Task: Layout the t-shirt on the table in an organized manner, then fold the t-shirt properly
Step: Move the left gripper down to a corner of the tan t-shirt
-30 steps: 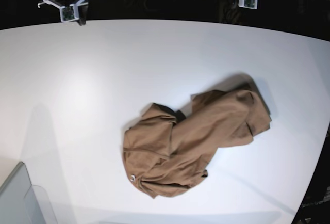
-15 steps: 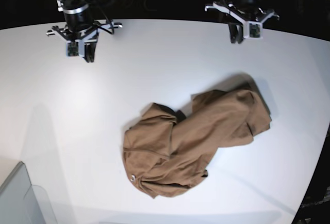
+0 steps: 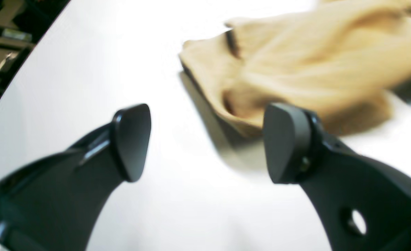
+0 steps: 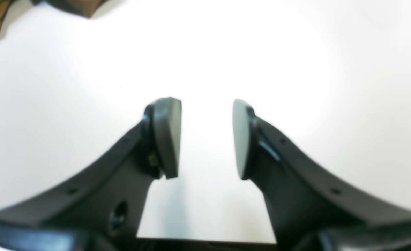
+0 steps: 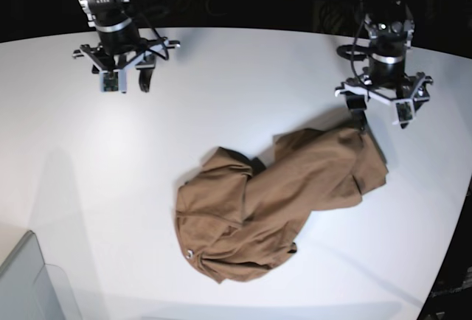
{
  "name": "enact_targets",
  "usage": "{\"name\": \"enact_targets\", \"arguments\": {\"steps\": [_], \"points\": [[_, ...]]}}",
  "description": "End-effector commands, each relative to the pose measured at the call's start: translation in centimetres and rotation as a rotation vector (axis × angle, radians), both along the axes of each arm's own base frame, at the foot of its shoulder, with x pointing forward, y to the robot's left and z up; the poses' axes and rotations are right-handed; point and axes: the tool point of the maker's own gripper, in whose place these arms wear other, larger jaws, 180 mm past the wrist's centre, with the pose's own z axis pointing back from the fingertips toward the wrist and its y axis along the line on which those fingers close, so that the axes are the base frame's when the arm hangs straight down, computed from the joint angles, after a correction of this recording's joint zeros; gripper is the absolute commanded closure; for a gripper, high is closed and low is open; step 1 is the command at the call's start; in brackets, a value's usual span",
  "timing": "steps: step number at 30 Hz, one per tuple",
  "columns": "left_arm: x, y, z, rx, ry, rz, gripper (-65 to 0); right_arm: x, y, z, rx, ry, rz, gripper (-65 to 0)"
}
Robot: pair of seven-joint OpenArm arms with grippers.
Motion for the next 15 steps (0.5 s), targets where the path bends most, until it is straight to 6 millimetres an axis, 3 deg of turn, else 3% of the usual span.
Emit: {"name": "enact_targets", "arguments": {"steps": [1, 5, 15], "points": [[1.0, 0.5, 0.8, 0.001, -0.046, 0.021, -48.6, 0.4, 0.0, 0.8, -0.001, -0.032, 0.004, -27.3], [2.2, 2.1, -0.7, -0.033, -0.032, 0.094, -48.6, 0.5, 0.0, 0.4, -0.002, 0.003, 0.002, -28.2], [4.3, 3.0, -3.4, -0.200, -0.014, 0.140, -48.6, 0.5, -0.4, 0.1, -0.014, 0.027, 0.007, -28.1]]}}
